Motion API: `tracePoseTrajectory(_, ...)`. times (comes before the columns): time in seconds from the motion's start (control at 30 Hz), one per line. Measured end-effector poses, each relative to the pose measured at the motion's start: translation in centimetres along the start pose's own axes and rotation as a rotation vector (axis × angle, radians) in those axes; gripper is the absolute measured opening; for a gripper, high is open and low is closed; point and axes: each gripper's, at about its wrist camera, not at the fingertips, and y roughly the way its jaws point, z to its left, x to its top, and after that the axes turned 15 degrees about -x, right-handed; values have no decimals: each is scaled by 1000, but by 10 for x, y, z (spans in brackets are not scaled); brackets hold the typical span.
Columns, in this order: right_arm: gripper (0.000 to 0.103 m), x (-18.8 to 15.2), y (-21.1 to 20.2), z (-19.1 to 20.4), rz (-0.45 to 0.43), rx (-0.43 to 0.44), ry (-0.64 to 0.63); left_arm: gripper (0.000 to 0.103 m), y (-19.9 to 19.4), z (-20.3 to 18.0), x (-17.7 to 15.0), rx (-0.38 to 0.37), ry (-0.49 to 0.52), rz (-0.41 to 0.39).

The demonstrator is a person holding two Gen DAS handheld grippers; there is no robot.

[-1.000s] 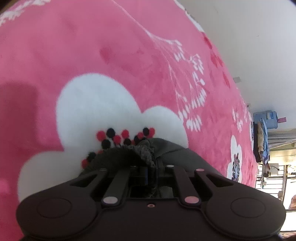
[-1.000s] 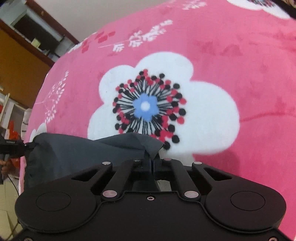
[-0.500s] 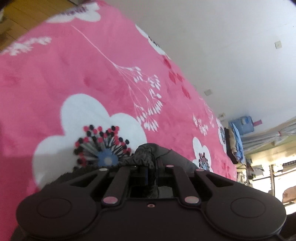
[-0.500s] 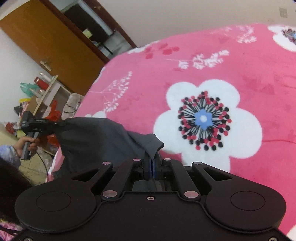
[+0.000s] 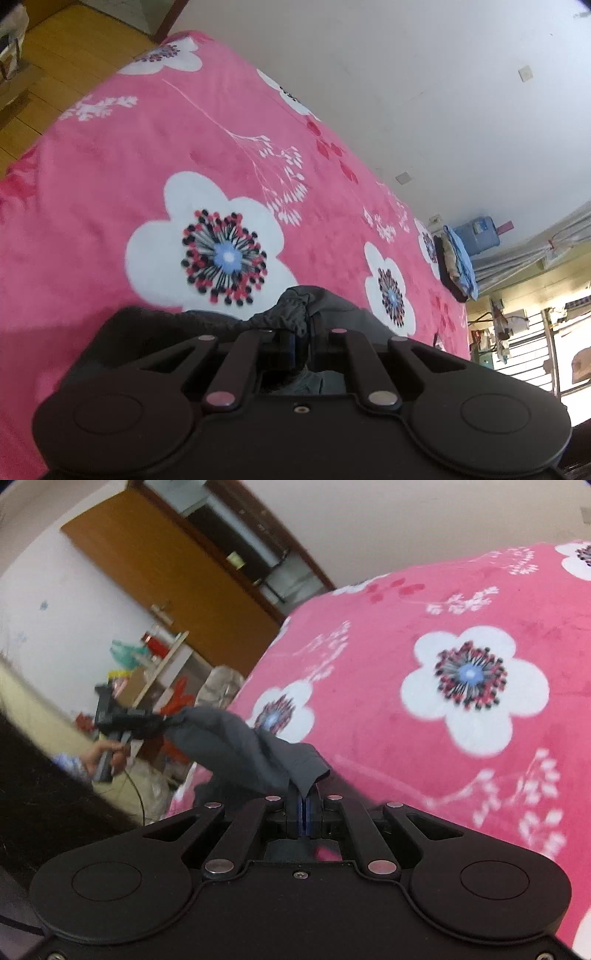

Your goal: Fold clothes

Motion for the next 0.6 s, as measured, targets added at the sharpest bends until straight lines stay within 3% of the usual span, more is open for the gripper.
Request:
tracePoseTrajectory(0.3, 2, -67, -11, 41, 31, 132, -91, 6, -37, 5, -45, 59, 42, -31)
tracePoseTrajectory(0.37, 2, -80, -9, 53, 71, 184, -103, 6, -42, 12, -50, 69, 37, -29)
tracePoseTrajectory(0.6, 2, -108, 11, 96, 234, 218, -227, 7, -37, 48, -57, 226, 58, 85)
